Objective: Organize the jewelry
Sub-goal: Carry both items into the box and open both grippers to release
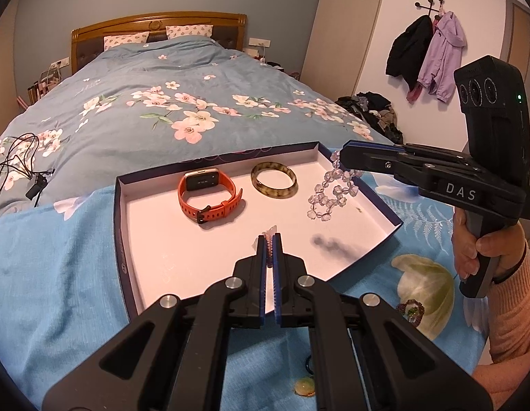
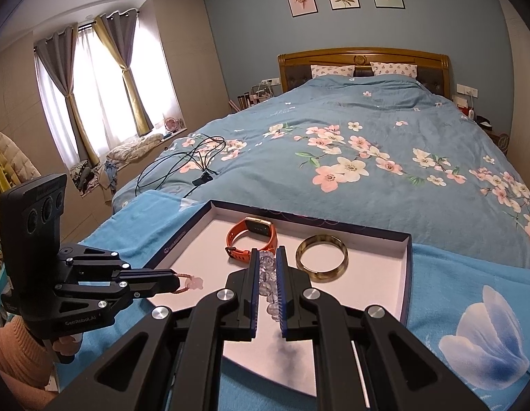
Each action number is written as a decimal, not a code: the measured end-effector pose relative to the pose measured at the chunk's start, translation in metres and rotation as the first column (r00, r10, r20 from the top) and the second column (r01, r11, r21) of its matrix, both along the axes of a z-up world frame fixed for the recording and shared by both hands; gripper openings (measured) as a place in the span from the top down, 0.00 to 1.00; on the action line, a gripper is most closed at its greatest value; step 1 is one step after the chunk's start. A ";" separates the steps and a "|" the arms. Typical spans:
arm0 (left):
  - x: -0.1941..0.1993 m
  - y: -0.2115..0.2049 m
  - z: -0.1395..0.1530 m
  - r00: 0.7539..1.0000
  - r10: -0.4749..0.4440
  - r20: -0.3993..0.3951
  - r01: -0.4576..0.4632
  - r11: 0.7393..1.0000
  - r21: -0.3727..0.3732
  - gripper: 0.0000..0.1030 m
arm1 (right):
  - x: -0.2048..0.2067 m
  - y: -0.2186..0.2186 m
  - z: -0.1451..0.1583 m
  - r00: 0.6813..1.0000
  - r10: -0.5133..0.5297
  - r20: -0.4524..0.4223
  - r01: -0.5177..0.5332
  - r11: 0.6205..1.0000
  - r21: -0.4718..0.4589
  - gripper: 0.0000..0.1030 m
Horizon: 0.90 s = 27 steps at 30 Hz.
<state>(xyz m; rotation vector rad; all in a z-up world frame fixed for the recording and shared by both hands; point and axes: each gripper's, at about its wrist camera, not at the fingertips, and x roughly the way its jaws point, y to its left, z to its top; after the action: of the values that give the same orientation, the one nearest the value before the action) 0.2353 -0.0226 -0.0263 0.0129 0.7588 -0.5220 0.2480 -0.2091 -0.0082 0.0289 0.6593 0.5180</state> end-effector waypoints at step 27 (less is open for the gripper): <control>0.038 0.000 -0.022 0.998 0.052 -0.040 -0.051 0.998 0.040 0.97 | 0.042 0.002 -0.027 0.995 -0.031 -0.094 0.039 0.995 0.089 0.93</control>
<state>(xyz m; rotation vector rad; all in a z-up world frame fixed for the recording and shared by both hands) 0.2732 -0.0225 -0.0478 0.0191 0.8077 -0.4592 0.2901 -0.2070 -0.0353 0.1503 0.7242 0.5148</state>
